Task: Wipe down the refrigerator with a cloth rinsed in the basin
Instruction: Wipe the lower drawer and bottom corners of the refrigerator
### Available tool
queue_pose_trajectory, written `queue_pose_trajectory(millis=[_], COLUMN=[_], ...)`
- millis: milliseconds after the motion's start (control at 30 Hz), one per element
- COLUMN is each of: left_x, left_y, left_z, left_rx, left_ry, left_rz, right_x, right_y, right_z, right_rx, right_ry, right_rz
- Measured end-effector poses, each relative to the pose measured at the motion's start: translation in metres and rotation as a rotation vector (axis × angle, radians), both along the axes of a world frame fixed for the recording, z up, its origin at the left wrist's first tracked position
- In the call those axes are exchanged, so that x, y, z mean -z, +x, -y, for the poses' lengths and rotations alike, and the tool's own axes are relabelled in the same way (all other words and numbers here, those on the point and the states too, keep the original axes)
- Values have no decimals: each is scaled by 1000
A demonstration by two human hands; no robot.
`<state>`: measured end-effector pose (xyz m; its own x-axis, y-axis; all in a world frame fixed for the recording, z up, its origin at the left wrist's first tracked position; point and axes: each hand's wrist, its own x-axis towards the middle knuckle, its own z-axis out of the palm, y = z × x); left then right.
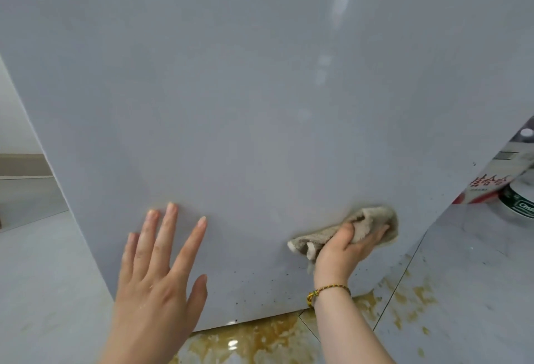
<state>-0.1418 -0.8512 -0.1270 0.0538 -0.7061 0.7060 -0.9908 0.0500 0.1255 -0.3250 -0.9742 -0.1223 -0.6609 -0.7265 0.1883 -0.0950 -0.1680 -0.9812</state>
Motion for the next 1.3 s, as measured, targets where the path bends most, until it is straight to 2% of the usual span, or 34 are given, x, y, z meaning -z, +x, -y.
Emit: queue_pose_trajectory(millis=[67,200,300,367,533,600,667,800,933,1033,1100,1200,1267,1300], left_x=[-2,-8,-1,3,5,8,9,9,10,14,14,13,12,10], left_y=[-10,-38,-48,-51,-57,-55,-53,-56,-56,-54,-52,-50,-52,-53], left_z=[3,11,20,26,38,39,40,42,43,42,41,39,37,37], left_rx=[-92,-216,-172,-107,-68,-72,-73,-81,-104,-118,-120,-112,-104,-101], left_ry=[0,-12,-115,-173,-169,-145,-110,-74,-96,-144,-167,-168,-144,-126], left_rz=[-26,-163,-55,22,121,170,158,118,146,200,221,218,204,188], right_x=[-2,-34,-64,-67,-28,-22,-23,-51,-94,-95,-80,-36,13,18], right_y=[0,-12,-41,-56,-70,-75,-77,-86,-110,-130,-141,-148,-161,-156], right_z=[-3,-1,27,40,39,37,34,35,61,76,82,84,92,89], right_rx=[-20,-123,-75,-44,10,-6,-26,-113,11,43,50,-55,-94,-101], right_ry=[-23,-389,-538,-542,-187,-96,-111,-375,-437,-382,-292,-159,-94,-59], right_rz=[-37,-562,-775,-708,-20,109,51,-434,-482,-330,-131,235,295,331])
